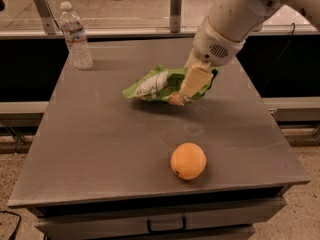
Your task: Move green rice chip bag near orange
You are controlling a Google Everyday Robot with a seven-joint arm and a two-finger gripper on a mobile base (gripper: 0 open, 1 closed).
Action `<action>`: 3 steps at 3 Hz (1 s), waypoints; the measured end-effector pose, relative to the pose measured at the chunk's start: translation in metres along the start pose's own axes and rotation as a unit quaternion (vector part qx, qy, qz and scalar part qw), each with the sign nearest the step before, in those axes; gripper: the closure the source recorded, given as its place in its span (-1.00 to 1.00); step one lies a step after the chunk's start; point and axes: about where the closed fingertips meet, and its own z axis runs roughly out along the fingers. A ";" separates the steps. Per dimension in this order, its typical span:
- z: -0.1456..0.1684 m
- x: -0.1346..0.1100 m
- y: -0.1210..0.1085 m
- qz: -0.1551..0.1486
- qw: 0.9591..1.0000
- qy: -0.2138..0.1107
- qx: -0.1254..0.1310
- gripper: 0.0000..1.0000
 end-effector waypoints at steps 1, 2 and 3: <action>-0.013 0.012 0.029 -0.017 1.000 -0.014 -0.012 1.00; -0.019 0.023 0.051 -0.030 0.999 -0.025 -0.023 1.00; -0.022 0.035 0.064 -0.035 0.999 -0.028 -0.029 1.00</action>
Offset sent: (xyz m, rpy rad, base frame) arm -0.0886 -0.0288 -0.0014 0.0686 0.0238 0.1254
